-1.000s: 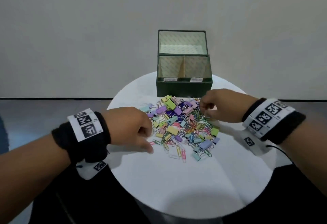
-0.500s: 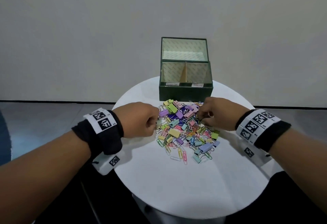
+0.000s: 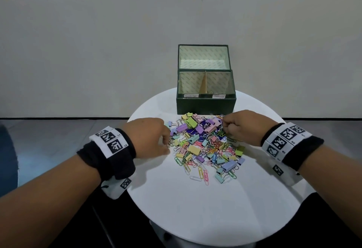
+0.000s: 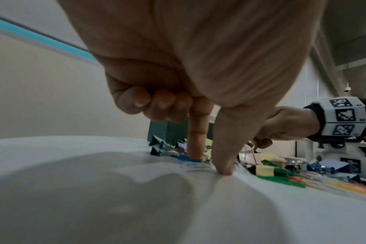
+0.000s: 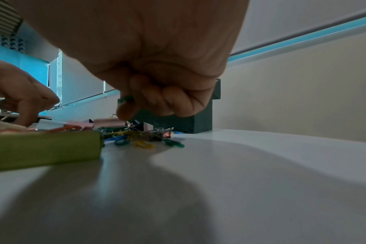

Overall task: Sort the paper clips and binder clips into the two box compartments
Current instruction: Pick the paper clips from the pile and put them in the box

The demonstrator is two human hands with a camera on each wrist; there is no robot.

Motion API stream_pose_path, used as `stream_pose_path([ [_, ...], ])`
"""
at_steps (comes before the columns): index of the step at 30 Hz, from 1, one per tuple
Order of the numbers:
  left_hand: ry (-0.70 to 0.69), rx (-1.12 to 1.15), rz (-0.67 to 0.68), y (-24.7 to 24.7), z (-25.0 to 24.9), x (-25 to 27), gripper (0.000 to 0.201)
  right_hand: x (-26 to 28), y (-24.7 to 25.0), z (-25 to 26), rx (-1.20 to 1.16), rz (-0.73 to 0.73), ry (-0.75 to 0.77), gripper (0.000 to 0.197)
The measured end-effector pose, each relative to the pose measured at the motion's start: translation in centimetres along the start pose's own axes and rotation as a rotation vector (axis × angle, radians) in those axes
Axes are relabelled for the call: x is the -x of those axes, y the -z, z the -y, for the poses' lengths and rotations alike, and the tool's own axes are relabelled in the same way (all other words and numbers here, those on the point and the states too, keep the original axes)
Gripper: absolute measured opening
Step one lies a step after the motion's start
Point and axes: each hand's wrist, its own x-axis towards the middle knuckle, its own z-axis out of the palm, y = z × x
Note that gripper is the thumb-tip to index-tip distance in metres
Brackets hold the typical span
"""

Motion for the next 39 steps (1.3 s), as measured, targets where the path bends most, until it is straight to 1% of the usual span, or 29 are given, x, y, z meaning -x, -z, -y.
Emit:
stream_pose_path([
  [2, -0.021, 0.036, -0.030, -0.2, 0.1, 0.0, 0.016, 0.0, 0.0, 0.0, 0.052, -0.044, -0.029, 0.015],
  [4, -0.057, 0.063, -0.032, -0.5, 0.3, 0.1, 0.010, 0.0, 0.0, 0.1, 0.079, -0.043, -0.045, 0.005],
  [5, -0.076, 0.052, -0.028, -0.7, 0.3, 0.1, 0.010, 0.0, 0.0, 0.0, 0.085, -0.021, -0.048, 0.006],
  [7, -0.109, 0.022, -0.027, -1.0, -0.1, 0.2, 0.011, 0.0, -0.2, -0.1, 0.102, 0.036, -0.033, 0.021],
  [8, -0.114, 0.012, -0.032, -0.9, -0.4, 0.2, 0.012, -0.1, -0.4, -0.2, 0.126, 0.054, -0.024, 0.025],
  [9, -0.101, 0.016, -0.031, -0.7, -0.5, 0.1, 0.013, -0.2, -0.5, -0.3, 0.144, 0.056, -0.013, 0.023],
  [10, -0.069, 0.044, -0.021, -0.2, -0.4, 0.0, 0.018, -0.4, -0.6, -0.4, 0.156, 0.050, -0.008, 0.017],
  [12, 0.002, 0.181, 0.004, 0.6, 0.2, -0.4, 0.033, -0.5, -0.7, -0.5, 0.162, 0.033, 0.001, 0.008],
  [13, 0.043, 0.306, 0.002, 1.1, 0.8, -0.6, 0.035, -0.5, -0.7, -0.5, 0.156, 0.026, 0.004, 0.006],
  [15, 0.149, 0.668, -0.047, 1.7, 1.7, -0.8, 0.029, -0.5, -0.6, -0.5, 0.125, 0.003, 0.019, 0.005],
  [16, 0.187, 0.823, -0.072, 2.0, 2.0, -0.8, 0.032, -0.4, -0.5, -0.4, 0.103, -0.013, 0.016, 0.006],
  [17, 0.208, 0.920, -0.075, 2.2, 2.3, -0.8, 0.038, -0.4, -0.4, -0.4, 0.075, -0.030, 0.007, 0.009],
  [18, 0.219, 0.968, -0.050, 2.3, 2.5, -0.8, 0.040, -0.4, -0.4, -0.4, 0.046, -0.049, -0.004, 0.013],
  [20, 0.213, 0.993, 0.037, 2.4, 2.5, -1.0, 0.033, -0.4, -0.3, -0.7, -0.014, -0.090, -0.018, 0.022],
  [21, 0.197, 0.954, 0.079, 2.4, 2.4, -1.1, 0.028, -0.4, -0.2, -0.7, -0.032, -0.112, -0.017, 0.025],
  [22, 0.162, 0.833, 0.103, 2.3, 2.4, -1.2, 0.024, -0.4, -0.1, -0.7, -0.032, -0.134, -0.014, 0.029],
  [24, 0.028, 0.410, 0.123, 2.1, 2.1, -1.2, 0.018, -0.5, -0.3, -0.7, -0.023, -0.159, -0.008, 0.037],
  [25, -0.053, 0.201, 0.131, 2.2, 1.7, -1.2, 0.017, -0.8, -0.6, -0.9, -0.015, -0.157, -0.013, 0.038],
  [26, -0.116, 0.038, 0.141, 2.1, 1.3, -1.1, 0.020, -0.9, -0.7, -1.1, -0.003, -0.149, -0.023, 0.036],
  [27, -0.155, -0.072, 0.148, 2.1, 1.0, -1.2, 0.025, -1.2, -0.9, -1.3, 0.000, -0.135, -0.029, 0.031],
  [29, -0.211, -0.191, 0.144, 1.8, 0.8, -1.3, 0.032, -1.3, -1.1, -1.5, -0.024, -0.105, -0.036, 0.017],
  [30, -0.255, -0.241, 0.131, 1.6, 0.7, -1.3, 0.030, -1.2, -1.1, -1.5, -0.025, -0.098, -0.042, 0.014],
  [32, -0.360, -0.324, 0.084, 1.3, 0.6, -1.4, 0.024, -1.0, -0.9, -1.3, -0.036, -0.096, -0.030, 0.016],
  [34, -0.440, -0.392, 0.033, 1.1, 0.5, -1.4, 0.023, -0.7, -0.8, -1.1, -0.067, -0.057, -0.019, 0.021],
  [35, -0.466, -0.412, 0.006, 0.8, 0.5, -1.4, 0.022, -0.5, -0.7, -0.8, -0.050, -0.024, -0.025, 0.019],
  [36, -0.478, -0.410, -0.015, 0.6, 0.6, -1.5, 0.022, -0.3, -0.5, -0.6, -0.018, 0.000, -0.031, 0.015],
  [37, -0.460, -0.391, -0.016, 0.7, 0.6, -1.5, 0.022, -0.1, -0.4, -0.4, 0.012, 0.029, -0.044, 0.008],
  [38, -0.421, -0.340, -0.009, 0.9, 0.7, -1.7, 0.023, 0.0, -0.3, -0.3, 0.040, 0.054, -0.047, 0.004],
  [39, -0.356, -0.256, 0.007, 1.4, 0.9, -1.8, 0.023, 0.1, -0.3, -0.2, 0.064, 0.070, -0.045, 0.006],
])
